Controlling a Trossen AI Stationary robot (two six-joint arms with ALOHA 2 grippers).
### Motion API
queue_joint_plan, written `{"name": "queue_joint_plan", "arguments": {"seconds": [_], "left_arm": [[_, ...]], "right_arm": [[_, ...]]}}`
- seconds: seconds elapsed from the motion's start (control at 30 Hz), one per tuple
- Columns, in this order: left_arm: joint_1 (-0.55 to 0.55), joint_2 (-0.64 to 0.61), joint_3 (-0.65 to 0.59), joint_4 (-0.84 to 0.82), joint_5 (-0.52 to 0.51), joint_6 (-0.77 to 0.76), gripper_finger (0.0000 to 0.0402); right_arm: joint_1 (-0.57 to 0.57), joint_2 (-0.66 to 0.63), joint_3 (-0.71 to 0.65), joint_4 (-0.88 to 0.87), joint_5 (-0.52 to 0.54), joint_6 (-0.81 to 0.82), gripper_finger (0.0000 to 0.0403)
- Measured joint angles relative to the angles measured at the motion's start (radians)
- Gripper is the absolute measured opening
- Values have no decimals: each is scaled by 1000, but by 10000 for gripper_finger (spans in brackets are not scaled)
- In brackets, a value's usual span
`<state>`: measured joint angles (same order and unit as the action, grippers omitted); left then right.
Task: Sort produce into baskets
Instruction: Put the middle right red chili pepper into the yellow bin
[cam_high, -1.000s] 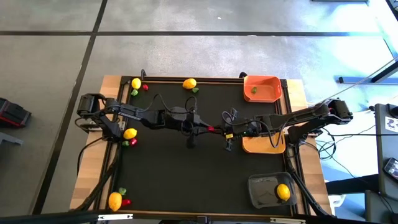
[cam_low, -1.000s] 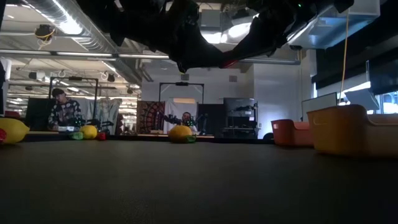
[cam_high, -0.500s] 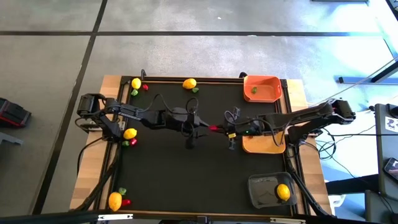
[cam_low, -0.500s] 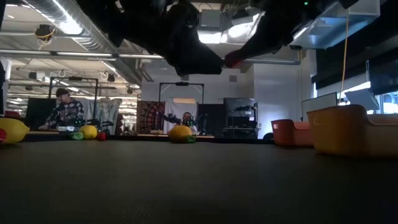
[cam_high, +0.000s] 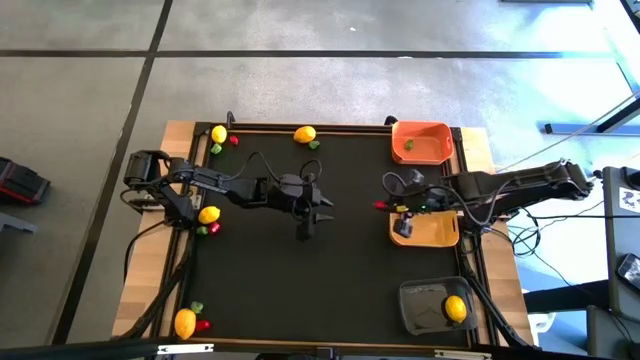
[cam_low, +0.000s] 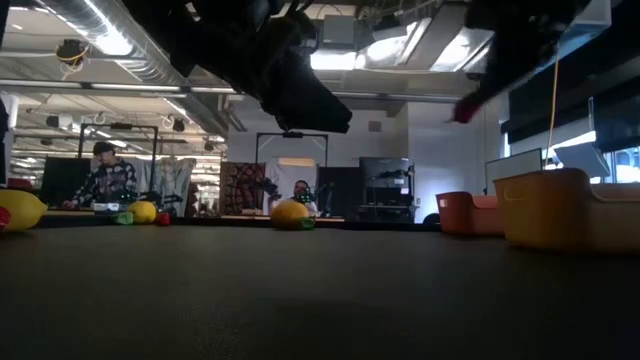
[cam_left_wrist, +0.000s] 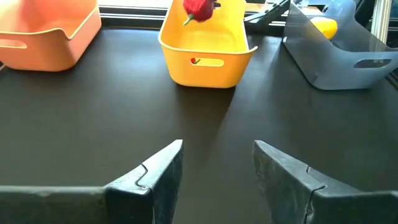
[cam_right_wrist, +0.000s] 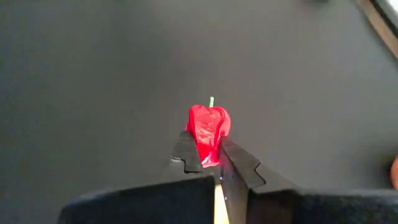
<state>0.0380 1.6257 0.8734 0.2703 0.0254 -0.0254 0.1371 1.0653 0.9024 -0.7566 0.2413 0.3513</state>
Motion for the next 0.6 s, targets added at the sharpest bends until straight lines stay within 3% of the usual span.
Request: {"name": "queue_joint_plan", "arguments": {"seconds": [0.4, 0.6], "left_arm": [[0, 0, 0, 2, 0, -2, 187], [0, 0, 0, 2, 0, -2, 187]], "right_arm": [[1, -70, 0, -402, -78, 322, 5], [1, -66, -1, -449, -71, 408, 5]]}}
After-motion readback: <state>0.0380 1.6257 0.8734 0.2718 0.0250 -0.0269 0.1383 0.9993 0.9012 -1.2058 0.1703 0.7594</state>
